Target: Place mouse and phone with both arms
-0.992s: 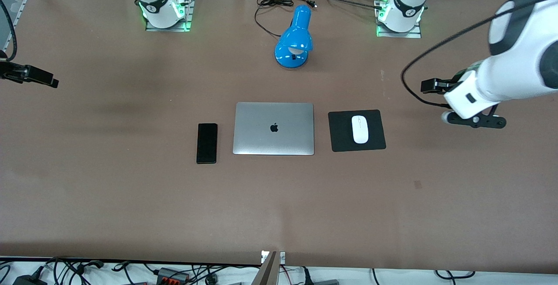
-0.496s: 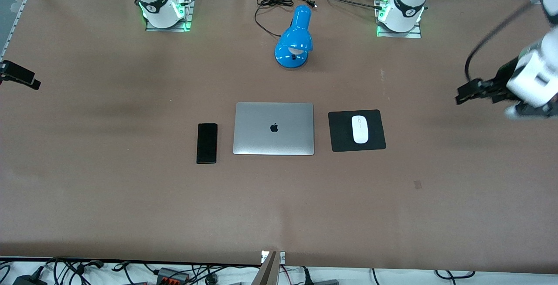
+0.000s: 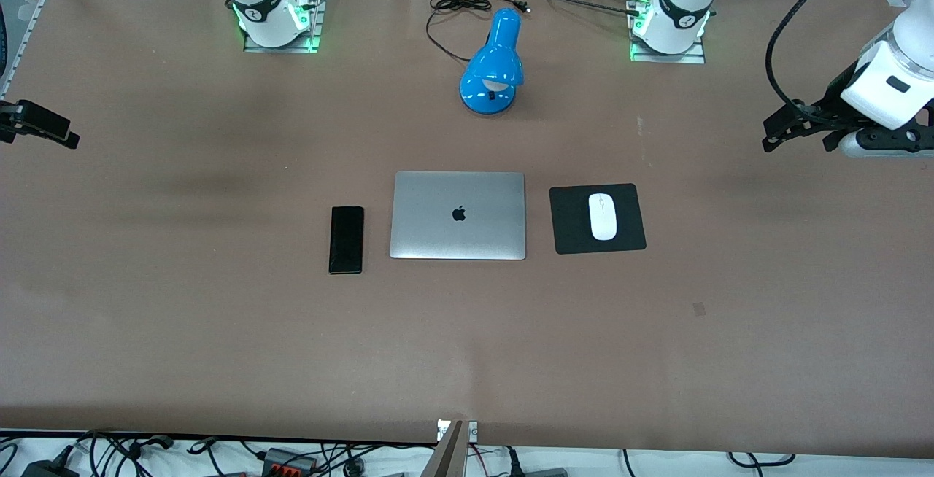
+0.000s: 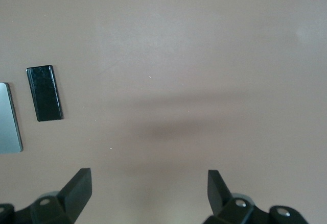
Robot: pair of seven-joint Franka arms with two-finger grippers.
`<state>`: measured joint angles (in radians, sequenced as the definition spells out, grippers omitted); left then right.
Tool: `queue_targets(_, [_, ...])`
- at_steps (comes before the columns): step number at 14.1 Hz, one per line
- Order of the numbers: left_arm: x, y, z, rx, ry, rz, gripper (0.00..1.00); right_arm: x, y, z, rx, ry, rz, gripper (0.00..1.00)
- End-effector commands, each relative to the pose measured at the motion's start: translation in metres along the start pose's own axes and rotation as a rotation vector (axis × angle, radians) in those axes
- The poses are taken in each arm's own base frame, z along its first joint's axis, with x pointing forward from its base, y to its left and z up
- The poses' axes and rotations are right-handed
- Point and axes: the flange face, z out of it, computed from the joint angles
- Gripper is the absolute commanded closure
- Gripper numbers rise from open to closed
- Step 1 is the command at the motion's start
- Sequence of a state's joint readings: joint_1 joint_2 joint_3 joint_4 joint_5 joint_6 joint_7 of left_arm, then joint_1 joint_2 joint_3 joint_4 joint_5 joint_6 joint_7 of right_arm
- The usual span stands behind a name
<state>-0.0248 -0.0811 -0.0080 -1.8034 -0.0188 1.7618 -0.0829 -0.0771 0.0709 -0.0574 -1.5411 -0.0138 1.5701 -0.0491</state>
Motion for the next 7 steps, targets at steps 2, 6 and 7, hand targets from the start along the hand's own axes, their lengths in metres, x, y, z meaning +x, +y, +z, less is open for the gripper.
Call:
queue_targets(2, [0.003, 0.000, -0.007, 0.007, -0.007, 0.021, 0.00, -0.002, 0.002, -0.003, 0.012, -0.007, -0.009, 0.00])
queue_targets(6, [0.016, -0.001, -0.012, 0.005, 0.004, 0.013, 0.00, -0.001, 0.005, -0.002, 0.012, -0.008, -0.004, 0.00])
queue_targets(7, [0.015, 0.001, -0.011, 0.007, -0.010, 0.016, 0.00, -0.001, 0.006, -0.003, 0.014, -0.007, -0.003, 0.00])
